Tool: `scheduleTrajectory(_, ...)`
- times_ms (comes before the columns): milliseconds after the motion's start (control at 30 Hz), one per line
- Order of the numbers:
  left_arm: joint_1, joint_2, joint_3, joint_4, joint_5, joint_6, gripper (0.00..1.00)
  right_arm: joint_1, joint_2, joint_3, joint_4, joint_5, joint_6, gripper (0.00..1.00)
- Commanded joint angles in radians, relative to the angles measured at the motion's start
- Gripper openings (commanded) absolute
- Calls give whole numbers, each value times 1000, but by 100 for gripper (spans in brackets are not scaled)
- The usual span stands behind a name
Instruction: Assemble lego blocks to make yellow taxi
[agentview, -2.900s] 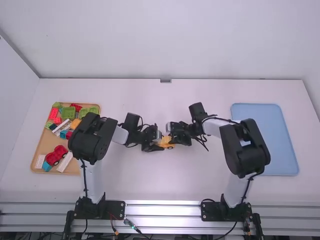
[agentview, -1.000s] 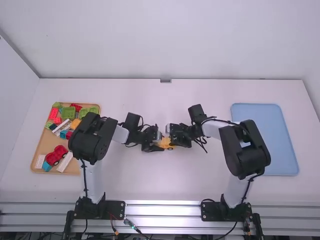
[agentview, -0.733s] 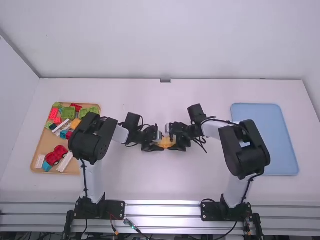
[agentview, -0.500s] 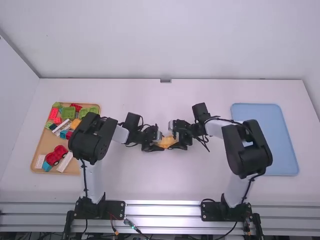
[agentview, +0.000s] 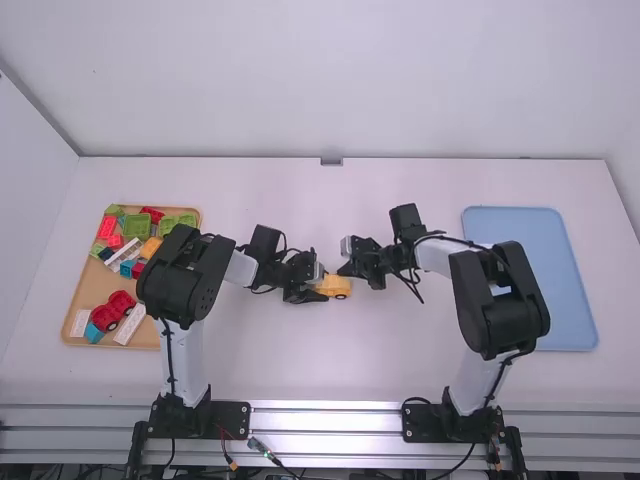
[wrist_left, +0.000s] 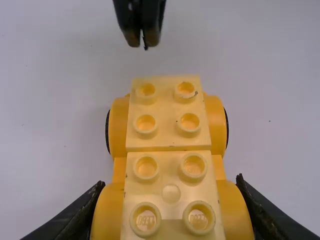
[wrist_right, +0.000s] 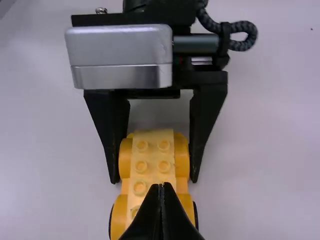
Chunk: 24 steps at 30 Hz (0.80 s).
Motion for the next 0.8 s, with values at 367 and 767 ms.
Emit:
scheduleTrajectory(367,-3,13,0,-4,-4,15,43,14,60,-35,3,-8,8,0)
scheduleTrajectory(767,-3,13,0,39,-5,-59,42,17,68,-101,113,66,117,0)
